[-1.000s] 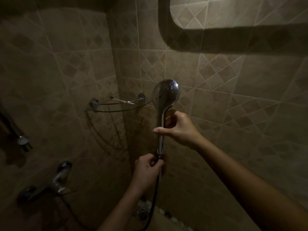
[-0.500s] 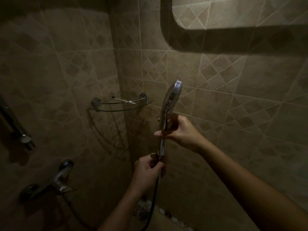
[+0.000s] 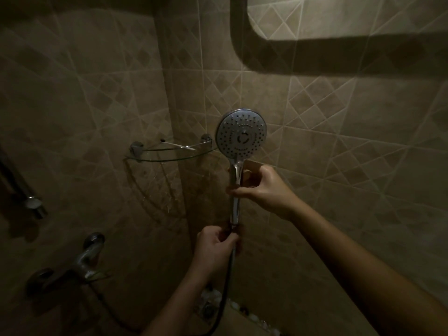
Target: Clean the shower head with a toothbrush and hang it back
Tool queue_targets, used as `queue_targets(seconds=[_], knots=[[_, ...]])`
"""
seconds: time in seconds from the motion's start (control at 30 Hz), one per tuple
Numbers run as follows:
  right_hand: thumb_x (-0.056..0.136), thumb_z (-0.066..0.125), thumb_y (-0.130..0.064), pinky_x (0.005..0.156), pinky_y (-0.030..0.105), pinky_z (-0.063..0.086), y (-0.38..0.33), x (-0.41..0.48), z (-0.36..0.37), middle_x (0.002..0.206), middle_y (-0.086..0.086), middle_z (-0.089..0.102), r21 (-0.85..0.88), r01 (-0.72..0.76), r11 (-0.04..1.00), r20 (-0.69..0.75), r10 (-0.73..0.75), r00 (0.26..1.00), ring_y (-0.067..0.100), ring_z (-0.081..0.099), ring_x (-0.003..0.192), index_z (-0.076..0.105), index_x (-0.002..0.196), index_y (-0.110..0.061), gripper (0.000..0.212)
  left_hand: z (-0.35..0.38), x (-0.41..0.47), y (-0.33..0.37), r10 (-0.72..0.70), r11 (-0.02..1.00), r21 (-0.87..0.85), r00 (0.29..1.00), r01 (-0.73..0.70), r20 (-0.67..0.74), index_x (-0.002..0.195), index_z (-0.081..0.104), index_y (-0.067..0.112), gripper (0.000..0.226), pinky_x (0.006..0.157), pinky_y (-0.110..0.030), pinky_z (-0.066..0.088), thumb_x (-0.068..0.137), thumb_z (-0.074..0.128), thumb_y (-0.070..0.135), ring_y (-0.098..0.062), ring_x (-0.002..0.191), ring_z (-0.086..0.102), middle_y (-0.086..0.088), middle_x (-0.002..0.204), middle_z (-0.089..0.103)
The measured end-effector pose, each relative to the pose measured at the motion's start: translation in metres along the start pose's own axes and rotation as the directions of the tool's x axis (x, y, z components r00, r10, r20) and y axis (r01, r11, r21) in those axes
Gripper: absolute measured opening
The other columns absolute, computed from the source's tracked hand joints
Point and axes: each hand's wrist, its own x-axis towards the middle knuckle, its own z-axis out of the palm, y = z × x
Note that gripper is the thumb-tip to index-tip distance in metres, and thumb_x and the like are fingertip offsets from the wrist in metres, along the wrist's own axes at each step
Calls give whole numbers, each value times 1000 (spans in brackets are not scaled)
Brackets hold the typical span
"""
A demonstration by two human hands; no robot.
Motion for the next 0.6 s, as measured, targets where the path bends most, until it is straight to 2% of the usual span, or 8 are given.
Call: queue_targets(seconds=[0.07, 0.13, 0.2, 0.3, 0.4, 0.47, 0.6], knots=[[82, 80, -20, 96, 48, 56, 0, 0, -3, 115, 12, 71, 96, -38, 995, 37, 35, 999, 24, 70, 107, 63, 118, -9, 41, -2, 2, 1, 12, 1000, 2, 1000, -12, 7, 83, 78, 20, 32, 77, -57, 61, 78, 69, 50, -29, 76, 76, -8, 77, 78], [85, 75, -12, 101, 48, 53, -1, 0, -4, 120, 13, 71, 184, -55, 981, 51, 47, 998, 23, 69, 112, 60, 122, -6, 40, -3, 3, 2, 47, 999, 1, 999, -47, 13, 82, 77, 22, 29, 76, -59, 60, 78, 67, 49, -30, 76, 75, -8, 76, 77], [85, 73, -2, 98, 44, 56, -5, 0, -2, 118, 15, 71, 190, -15, 982, 19, 12, 1000, 24, 70, 111, 59, 123, -7, 41, -4, 3, 3, 59, 998, -2, 998, -59, -1, 80, 76, 21, 29, 75, -60, 59, 76, 68, 48, -32, 75, 75, -9, 74, 76], [80, 72, 11, 91, 36, 59, -9, 1, 2, 114, 14, 71, 134, 92, 987, -16, -91, 996, 24, 71, 105, 58, 129, -15, 57, -3, 2, 3, 39, 999, -8, 999, -39, -23, 79, 75, 19, 25, 74, -61, 59, 76, 71, 44, -35, 75, 75, -11, 74, 76], [81, 72, 11, 89, 34, 59, -10, 1, 7, 113, 12, 71, 142, 112, 983, -6, -113, 994, 21, 72, 104, 58, 130, -8, 54, -4, 4, 2, 2, 1000, -10, 1000, -2, -20, 80, 76, 20, 16, 76, -60, 60, 82, 73, 35, -34, 76, 76, -11, 76, 77], [85, 68, 9, 90, 33, 58, -10, 0, 7, 113, 12, 70, 174, 96, 980, 18, -100, 995, 20, 70, 107, 57, 129, -3, 47, -3, 3, 4, -20, 999, -37, 1000, 19, -10, 83, 77, 23, 21, 78, -60, 60, 77, 74, 42, -33, 79, 76, -11, 78, 78], [92, 57, 11, 101, 43, 53, -8, -1, 1, 128, 26, 62, 278, 64, 958, 106, -97, 990, 34, 63, 120, 51, 133, 3, 42, -3, 2, 6, -38, 999, -29, 999, 37, -20, 86, 77, 23, 33, 76, -59, 61, 68, 75, 50, -34, 78, 76, -11, 78, 78]])
